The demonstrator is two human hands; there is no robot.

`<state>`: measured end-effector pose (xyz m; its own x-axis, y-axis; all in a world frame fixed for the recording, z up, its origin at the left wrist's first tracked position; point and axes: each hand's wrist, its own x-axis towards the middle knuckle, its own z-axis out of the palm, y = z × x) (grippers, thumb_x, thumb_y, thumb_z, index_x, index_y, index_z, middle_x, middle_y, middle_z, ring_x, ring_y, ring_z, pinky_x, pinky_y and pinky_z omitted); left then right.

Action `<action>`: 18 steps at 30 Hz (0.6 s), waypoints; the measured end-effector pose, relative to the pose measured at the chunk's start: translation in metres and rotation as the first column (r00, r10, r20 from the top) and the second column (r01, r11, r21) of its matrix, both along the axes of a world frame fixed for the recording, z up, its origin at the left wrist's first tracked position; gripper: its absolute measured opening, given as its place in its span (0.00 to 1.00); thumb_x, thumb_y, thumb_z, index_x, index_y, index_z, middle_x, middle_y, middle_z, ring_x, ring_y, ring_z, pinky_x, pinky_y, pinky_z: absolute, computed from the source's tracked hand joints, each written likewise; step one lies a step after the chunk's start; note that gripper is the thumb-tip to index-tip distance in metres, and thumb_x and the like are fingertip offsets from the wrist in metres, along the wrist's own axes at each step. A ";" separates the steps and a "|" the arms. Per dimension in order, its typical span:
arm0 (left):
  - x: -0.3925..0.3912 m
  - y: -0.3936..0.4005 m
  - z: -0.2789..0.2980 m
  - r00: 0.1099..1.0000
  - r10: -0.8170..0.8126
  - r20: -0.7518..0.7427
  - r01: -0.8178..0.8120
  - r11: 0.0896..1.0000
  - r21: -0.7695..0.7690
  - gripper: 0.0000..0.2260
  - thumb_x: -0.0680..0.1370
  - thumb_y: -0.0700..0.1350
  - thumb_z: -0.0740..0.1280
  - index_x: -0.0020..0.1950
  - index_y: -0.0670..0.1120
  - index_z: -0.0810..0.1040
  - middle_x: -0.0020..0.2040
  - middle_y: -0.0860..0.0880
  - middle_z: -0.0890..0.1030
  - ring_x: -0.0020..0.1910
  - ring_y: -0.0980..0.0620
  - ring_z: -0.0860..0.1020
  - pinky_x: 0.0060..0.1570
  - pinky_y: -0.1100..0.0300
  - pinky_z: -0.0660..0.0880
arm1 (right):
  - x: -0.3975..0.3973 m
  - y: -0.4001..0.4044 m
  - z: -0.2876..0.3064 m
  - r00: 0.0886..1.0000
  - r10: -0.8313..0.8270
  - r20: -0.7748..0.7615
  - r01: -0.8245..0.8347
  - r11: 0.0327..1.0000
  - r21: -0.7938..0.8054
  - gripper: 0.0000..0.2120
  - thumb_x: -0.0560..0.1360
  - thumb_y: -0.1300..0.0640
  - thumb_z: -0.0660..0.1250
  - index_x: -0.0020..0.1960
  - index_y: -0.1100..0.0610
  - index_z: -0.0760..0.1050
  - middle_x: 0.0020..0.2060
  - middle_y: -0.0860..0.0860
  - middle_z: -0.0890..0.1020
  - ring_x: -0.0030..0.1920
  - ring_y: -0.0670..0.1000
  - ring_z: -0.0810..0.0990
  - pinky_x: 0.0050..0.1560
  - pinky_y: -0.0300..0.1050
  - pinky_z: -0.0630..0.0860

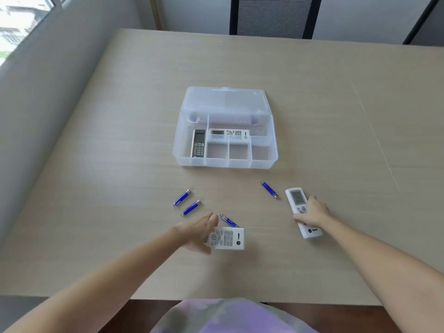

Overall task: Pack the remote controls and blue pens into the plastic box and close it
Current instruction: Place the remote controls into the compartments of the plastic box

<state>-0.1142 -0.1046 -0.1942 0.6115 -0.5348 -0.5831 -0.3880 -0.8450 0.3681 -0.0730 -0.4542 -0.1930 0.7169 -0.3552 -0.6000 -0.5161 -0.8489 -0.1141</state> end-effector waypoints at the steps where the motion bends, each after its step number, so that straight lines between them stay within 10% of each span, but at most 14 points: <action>1: 0.009 0.003 0.008 0.999 0.043 0.010 -0.042 0.998 -0.049 0.25 0.64 0.50 0.71 0.55 0.46 0.63 0.49 0.50 0.72 0.41 0.46 0.75 0.31 0.58 0.68 | 0.004 -0.002 0.004 0.999 -0.046 0.008 0.046 0.997 0.056 0.22 0.63 0.51 0.73 0.53 0.61 0.73 0.50 0.58 0.82 0.51 0.59 0.80 0.42 0.45 0.74; 8: 0.148 -0.004 0.060 0.902 0.356 0.244 -0.278 0.912 -0.303 0.32 0.68 0.50 0.72 0.69 0.47 0.63 0.62 0.44 0.74 0.55 0.43 0.75 0.52 0.51 0.76 | 0.081 -0.012 0.054 0.900 -0.432 0.055 0.280 0.670 0.687 0.19 0.70 0.54 0.74 0.57 0.58 0.75 0.39 0.51 0.80 0.37 0.50 0.79 0.34 0.42 0.77; 18: 0.308 -0.039 0.027 0.908 0.366 0.206 -0.328 0.924 -0.198 0.18 0.81 0.49 0.58 0.71 0.50 0.68 0.60 0.41 0.72 0.58 0.38 0.76 0.59 0.43 0.74 | 0.211 0.023 0.095 0.907 -0.413 0.081 0.164 0.525 0.835 0.13 0.75 0.49 0.69 0.56 0.55 0.77 0.37 0.50 0.79 0.32 0.48 0.78 0.29 0.39 0.75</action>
